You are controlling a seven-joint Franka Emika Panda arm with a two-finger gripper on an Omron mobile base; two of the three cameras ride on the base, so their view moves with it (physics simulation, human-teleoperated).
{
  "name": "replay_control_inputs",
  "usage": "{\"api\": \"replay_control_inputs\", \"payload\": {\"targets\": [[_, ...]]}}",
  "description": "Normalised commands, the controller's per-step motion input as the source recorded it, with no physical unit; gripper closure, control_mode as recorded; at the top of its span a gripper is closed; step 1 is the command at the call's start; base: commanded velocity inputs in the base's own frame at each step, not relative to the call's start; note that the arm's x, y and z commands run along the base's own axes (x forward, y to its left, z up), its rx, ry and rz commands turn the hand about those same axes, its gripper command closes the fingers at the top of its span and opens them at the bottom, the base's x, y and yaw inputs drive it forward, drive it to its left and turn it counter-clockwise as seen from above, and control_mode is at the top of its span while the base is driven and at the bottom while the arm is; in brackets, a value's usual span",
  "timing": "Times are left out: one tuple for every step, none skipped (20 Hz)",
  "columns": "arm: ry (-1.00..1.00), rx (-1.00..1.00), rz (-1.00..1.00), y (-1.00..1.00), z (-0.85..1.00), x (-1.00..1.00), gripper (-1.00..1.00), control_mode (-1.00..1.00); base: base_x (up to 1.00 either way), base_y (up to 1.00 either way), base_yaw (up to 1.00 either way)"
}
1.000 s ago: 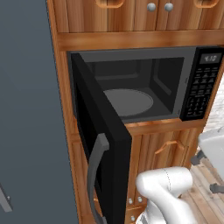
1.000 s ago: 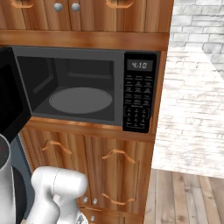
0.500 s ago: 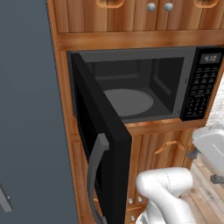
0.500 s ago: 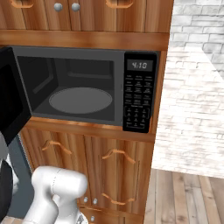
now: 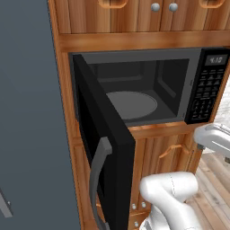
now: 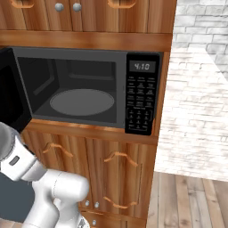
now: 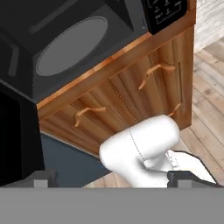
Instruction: Place the sponge inside the microwave to prepare for sanitizing.
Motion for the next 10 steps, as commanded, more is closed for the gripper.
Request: {"api": "replay_control_inputs", "payload": {"targets": [[-0.09, -0.23, 0.00, -0.63, 0.00, 0.43, -1.00, -1.00, 0.00, 0.00, 0.00], [-0.09, -0.25, 0.00, -0.51, 0.00, 0.40, -1.00, -1.00, 0.00, 0.00, 0.00], [-0.09, -0.26, 0.00, -0.39, 0.00, 0.36, -1.00, -1.00, 0.00, 0.00, 0.00], [-0.02, -0.17, 0.00, -0.30, -0.22, 0.34, -1.00, -1.00, 0.00, 0.00, 0.00], [-0.11, -0.09, 0.00, -0.31, -0.23, 0.13, -1.00, -1.00, 0.00, 0.00, 0.00], [-0.07, -0.13, 0.00, -0.12, -0.27, 0.11, -1.00, -1.00, 0.00, 0.00, 0.00], [-0.05, -0.17, 0.00, -0.09, -0.36, 0.18, -1.00, -1.00, 0.00, 0.00, 0.00], [0.00, -0.23, 0.04, -0.07, -0.35, 0.49, -1.00, -1.00, 0.00, 0.00, 0.00], [0.06, -0.29, 0.05, -0.07, -0.24, 0.57, -1.00, -1.00, 0.00, 0.00, 0.00], [0.09, -0.29, 0.02, -0.13, -0.19, 0.49, -1.00, -1.00, 0.00, 0.00, 0.00]]}}
